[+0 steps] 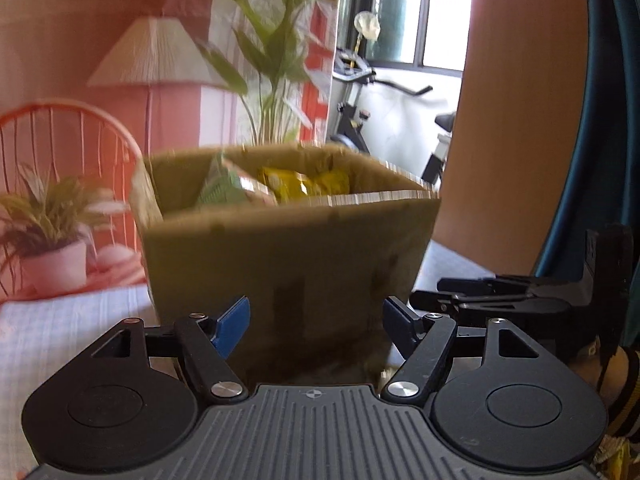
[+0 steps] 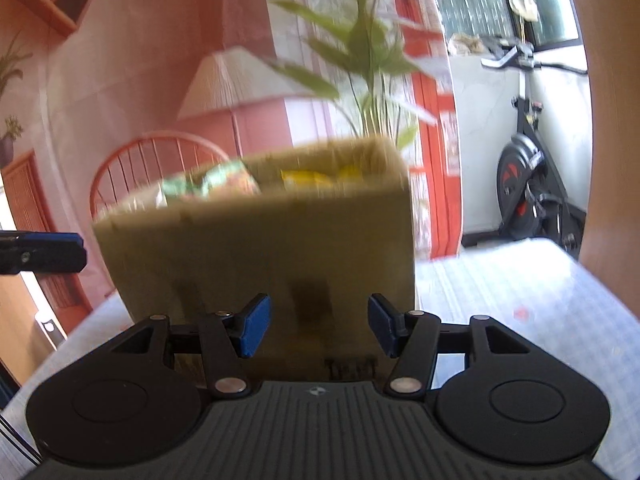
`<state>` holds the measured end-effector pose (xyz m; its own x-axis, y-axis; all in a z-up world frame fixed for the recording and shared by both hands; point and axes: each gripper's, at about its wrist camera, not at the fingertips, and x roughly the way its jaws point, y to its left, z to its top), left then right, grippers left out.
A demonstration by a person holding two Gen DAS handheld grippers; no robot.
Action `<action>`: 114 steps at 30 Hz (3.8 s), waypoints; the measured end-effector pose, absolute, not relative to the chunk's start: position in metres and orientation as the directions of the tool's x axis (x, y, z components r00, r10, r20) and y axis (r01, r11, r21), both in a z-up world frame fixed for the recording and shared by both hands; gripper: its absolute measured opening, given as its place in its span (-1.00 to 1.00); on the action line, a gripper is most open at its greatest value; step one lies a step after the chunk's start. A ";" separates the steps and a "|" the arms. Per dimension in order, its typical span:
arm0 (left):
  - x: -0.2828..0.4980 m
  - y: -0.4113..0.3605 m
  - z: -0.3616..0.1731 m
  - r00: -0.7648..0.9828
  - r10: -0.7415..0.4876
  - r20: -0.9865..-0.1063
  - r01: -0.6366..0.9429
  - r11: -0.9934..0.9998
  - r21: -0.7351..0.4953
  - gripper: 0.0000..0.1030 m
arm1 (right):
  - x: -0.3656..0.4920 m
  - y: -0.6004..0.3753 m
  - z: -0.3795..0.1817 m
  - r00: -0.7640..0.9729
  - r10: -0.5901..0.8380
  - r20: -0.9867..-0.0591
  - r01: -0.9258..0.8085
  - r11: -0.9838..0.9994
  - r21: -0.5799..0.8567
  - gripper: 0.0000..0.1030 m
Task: Organize snacks
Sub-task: 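Lower both tools toward the last two snacks on the table, then close the left tool on the yellow wrapped candy while the right tool grasps the gold packet, then lift both snacks and carry them over the cardboard box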
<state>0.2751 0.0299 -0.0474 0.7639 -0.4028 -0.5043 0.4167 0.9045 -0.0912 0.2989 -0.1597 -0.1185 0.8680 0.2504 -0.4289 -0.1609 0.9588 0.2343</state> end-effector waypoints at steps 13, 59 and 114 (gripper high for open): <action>0.255 0.001 -0.146 0.583 -0.499 -0.641 0.531 0.832 -0.164 0.47 | 0.279 -0.149 -0.191 0.803 0.184 -0.567 -0.087 0.977 0.194 0.11; 0.256 0.063 -0.189 0.702 -0.269 -0.659 0.190 0.963 -0.190 -0.18 | 0.319 -0.111 -0.209 0.680 0.178 -0.711 -0.040 0.978 0.206 0.47; 0.243 0.066 -0.183 0.733 -0.299 -0.611 0.208 0.954 -0.217 -0.23 | 0.281 -0.106 -0.203 0.839 0.173 -0.516 -0.130 0.984 0.119 -0.19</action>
